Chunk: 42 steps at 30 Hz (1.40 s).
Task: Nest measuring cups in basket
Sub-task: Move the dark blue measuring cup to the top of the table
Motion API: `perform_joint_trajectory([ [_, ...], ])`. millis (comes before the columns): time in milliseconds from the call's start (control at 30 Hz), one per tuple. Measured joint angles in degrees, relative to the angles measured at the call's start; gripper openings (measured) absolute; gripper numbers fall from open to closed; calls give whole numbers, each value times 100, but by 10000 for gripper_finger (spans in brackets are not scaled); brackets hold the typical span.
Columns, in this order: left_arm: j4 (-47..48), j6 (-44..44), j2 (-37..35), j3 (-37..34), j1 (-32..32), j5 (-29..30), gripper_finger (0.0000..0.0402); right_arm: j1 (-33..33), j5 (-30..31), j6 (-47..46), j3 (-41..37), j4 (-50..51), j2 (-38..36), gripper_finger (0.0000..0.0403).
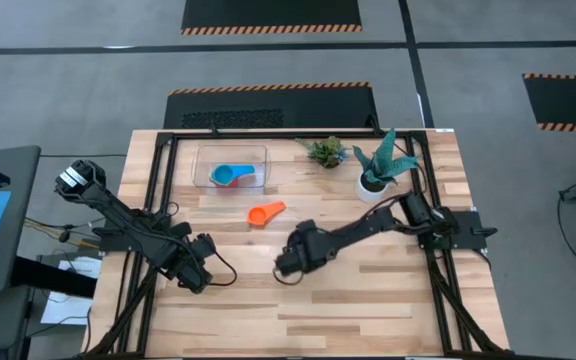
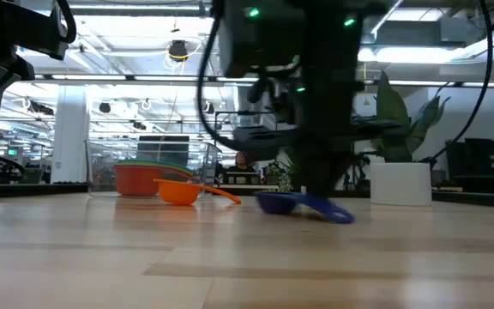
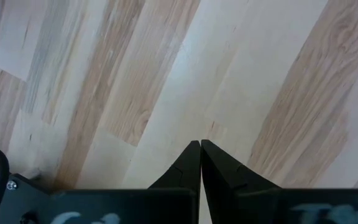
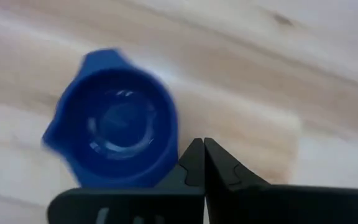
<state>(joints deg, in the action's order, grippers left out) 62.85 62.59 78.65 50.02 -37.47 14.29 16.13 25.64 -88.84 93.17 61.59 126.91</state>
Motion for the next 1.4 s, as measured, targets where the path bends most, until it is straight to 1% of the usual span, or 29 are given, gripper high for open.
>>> perform_joint_trajectory([
  [167, 0, 2, 0, 0, 1, 0, 0, -172, 66, 545, 24, -431, -20, 10],
  [267, 0, 2, 1, 0, 0, 2, 0, -106, 201, 627, 210, -145, -20, 10],
  [400, 0, 4, 2, 0, 0, 5, 0, 51, 489, 682, 659, 378, -20, 10],
  [500, 2, 7, 2, 0, 0, 6, 0, 239, 533, 597, 1005, 859, -24, 10],
  [567, 2, 9, 2, 0, 0, 6, 0, 394, 442, 409, 1117, 1034, -30, 10],
  [733, 1, 30, 2, 0, 0, 7, 0, 732, 83, -226, 1123, 1143, -23, 10],
  [933, 0, 66, 2, 0, 0, 56, 0, 897, -38, -1002, 833, 1303, -9, 11],
  [1100, 1, 66, 2, 0, 2, 157, 0, 806, -278, -1009, 576, 1266, -7, 11],
  [1167, 0, 66, 2, 0, 2, 157, 0, 766, -276, -969, 568, 1194, -7, 11],
  [1267, 1, 66, 2, 0, 1, 157, 0, 697, -147, -766, 570, 1024, -7, 11],
  [1400, 0, 66, 2, 0, 1, 159, 0, 552, -174, -348, 570, 859, -7, 11],
])
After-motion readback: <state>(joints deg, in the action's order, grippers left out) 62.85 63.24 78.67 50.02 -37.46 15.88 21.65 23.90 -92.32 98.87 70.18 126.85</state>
